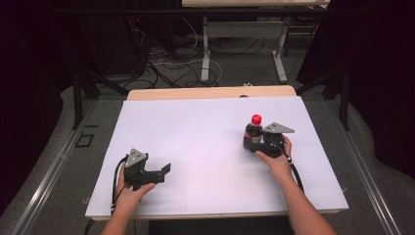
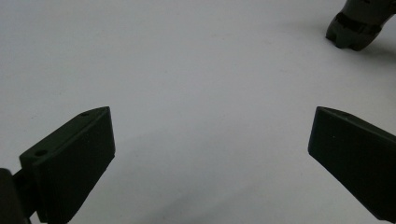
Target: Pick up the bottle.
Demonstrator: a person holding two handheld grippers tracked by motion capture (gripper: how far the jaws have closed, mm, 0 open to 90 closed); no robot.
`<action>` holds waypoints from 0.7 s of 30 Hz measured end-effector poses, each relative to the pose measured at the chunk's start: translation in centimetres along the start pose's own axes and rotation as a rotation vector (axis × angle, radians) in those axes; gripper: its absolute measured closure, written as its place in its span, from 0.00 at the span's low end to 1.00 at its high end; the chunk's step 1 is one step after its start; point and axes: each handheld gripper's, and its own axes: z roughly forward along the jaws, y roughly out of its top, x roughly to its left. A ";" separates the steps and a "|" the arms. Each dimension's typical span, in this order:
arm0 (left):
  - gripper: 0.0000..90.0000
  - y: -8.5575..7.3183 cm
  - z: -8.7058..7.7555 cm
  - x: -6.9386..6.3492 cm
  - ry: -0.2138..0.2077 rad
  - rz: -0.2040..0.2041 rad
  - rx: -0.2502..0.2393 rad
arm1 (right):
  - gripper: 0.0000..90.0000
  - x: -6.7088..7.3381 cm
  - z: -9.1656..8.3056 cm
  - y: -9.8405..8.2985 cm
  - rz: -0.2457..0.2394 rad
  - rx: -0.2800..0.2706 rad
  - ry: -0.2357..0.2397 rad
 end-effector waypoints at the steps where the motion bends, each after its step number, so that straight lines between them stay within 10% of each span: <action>1: 0.01 0.0 0.0 0.0 -0.001 -0.001 0.000 | 0.30 -0.1 0.1 0.0 -0.007 -0.004 0.001; 21: 0.01 0.0 0.2 0.0 -0.003 0.001 -0.002 | 0.32 -0.3 -0.1 0.3 -0.020 0.019 0.063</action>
